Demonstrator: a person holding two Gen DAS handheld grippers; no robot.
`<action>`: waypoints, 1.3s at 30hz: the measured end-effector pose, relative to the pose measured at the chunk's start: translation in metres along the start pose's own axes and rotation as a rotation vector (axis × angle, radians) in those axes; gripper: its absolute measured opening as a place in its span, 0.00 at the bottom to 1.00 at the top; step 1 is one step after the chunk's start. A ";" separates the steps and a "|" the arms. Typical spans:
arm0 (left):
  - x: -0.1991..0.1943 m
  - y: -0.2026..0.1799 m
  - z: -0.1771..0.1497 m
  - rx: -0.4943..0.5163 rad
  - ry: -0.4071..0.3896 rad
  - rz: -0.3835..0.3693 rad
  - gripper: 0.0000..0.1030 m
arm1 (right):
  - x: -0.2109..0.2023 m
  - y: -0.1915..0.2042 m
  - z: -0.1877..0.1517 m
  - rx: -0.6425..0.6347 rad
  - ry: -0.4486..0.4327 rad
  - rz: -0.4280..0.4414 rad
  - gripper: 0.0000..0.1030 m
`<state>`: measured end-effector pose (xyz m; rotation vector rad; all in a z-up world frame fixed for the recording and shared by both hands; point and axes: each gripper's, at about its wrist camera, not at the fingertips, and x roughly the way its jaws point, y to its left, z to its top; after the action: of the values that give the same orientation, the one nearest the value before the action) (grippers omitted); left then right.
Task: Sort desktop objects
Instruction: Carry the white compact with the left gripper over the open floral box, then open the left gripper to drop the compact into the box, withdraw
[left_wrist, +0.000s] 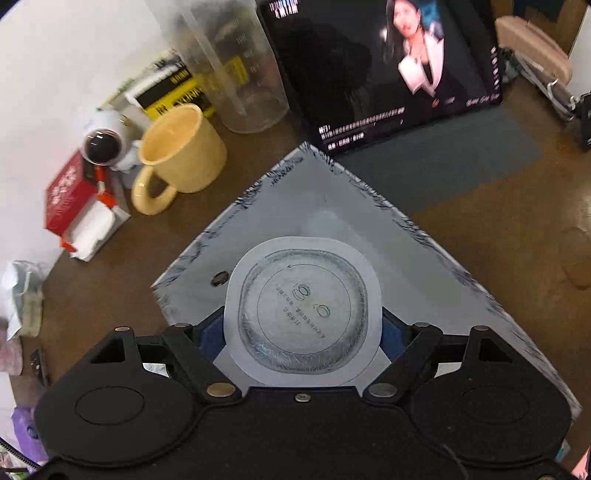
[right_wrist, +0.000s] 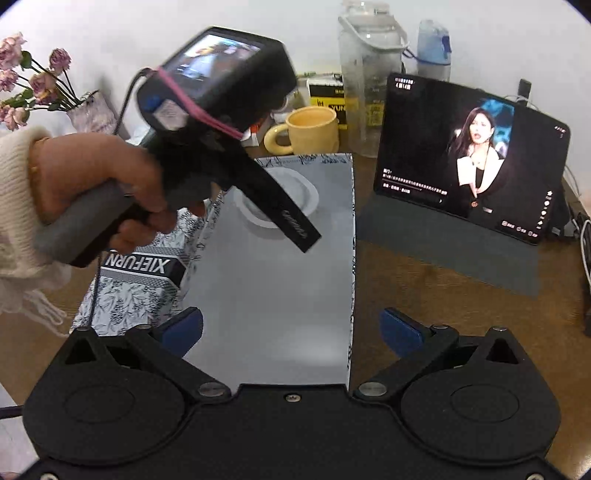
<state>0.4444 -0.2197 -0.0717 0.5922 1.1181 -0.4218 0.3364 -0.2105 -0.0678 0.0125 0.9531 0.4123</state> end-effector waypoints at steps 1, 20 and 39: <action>0.009 0.001 0.003 0.005 0.011 -0.003 0.77 | 0.004 -0.001 0.000 0.004 0.006 0.002 1.00; 0.080 0.003 0.010 0.035 0.078 0.024 0.77 | 0.047 -0.016 -0.003 0.112 0.058 0.002 1.00; 0.014 0.013 0.001 0.008 -0.061 0.061 0.92 | 0.024 -0.023 -0.009 0.103 0.030 0.020 1.00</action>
<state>0.4583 -0.2106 -0.0809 0.6147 1.0381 -0.3896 0.3492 -0.2245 -0.0958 0.1102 1.0042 0.3826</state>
